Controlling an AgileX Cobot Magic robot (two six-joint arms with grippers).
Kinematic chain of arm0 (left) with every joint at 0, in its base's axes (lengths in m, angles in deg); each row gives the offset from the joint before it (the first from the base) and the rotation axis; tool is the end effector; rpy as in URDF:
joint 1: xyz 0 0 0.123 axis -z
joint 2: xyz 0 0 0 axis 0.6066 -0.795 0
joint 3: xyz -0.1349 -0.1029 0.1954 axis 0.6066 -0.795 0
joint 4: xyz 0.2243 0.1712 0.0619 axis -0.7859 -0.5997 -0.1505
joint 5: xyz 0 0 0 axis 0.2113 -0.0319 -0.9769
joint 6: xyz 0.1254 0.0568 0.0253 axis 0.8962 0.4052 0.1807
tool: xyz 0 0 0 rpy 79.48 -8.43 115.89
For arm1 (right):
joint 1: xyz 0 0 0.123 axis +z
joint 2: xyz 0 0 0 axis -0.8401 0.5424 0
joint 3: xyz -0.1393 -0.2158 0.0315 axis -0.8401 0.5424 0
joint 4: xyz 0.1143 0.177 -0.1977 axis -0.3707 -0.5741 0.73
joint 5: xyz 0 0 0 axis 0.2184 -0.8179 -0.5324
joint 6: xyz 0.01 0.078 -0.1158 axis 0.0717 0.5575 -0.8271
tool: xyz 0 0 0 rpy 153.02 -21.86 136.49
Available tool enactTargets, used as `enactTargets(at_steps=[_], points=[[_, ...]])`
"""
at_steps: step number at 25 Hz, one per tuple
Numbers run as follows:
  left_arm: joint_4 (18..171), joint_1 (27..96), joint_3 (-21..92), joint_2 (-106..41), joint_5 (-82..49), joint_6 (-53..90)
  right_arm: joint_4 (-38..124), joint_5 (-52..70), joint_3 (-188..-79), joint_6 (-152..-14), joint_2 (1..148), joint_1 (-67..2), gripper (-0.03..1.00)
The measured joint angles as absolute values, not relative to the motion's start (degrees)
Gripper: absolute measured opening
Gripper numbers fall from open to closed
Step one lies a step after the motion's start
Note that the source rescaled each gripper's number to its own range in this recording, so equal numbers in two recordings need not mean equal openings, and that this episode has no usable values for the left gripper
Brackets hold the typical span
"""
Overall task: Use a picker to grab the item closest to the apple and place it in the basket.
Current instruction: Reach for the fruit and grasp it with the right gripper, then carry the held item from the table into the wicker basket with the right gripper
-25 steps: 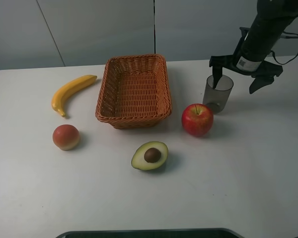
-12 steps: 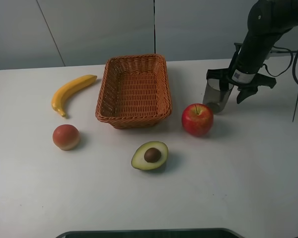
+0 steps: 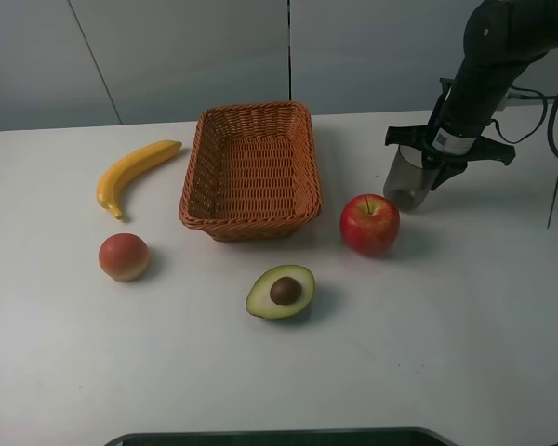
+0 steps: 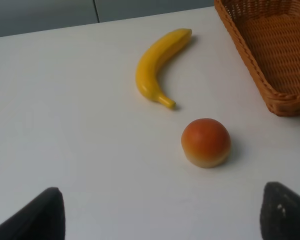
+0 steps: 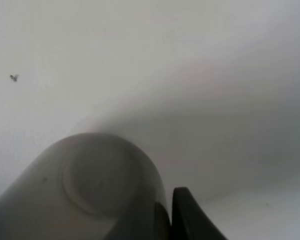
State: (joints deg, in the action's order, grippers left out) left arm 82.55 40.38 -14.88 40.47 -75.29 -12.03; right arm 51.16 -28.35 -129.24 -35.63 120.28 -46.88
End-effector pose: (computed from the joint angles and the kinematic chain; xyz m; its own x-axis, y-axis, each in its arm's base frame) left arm 0.0950 -0.0079 0.2733 -0.4664 0.0697 -0.8818 0.0928 0.9952 0.0295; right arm 0.4027 0.0729 0.0271 -0.9647 0.2479 -0.0889 0.2451 0.9686 0.0407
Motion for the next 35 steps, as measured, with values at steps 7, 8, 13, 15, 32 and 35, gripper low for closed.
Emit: enactTargets(at_steps=[7,8,13,15,32,35], points=[[82.6,40.4,-14.9,40.5,-75.3,-12.0,51.2,-28.4,-129.2,-35.2,120.3,-46.9,0.00],[82.6,40.4,-14.9,40.5,-75.3,-12.0,51.2,-28.4,-129.2,-35.0,120.3,-46.9,0.00],[82.6,40.4,-14.9,40.5,-75.3,-12.0,51.2,-28.4,-129.2,-34.7,120.1,-46.9,0.00],[82.6,40.4,-14.9,40.5,-75.3,-12.0,51.2,-28.4,-129.2,-34.7,119.7,-46.9,0.00],[82.6,40.4,-14.9,40.5,-75.3,-12.0,55.0,-37.4,-129.8,-36.9,103.3,-44.3,0.00],[82.6,40.4,-14.9,40.5,-75.3,-12.0,54.7,-38.6,-130.3,-37.2,102.6,-42.3,0.00]])
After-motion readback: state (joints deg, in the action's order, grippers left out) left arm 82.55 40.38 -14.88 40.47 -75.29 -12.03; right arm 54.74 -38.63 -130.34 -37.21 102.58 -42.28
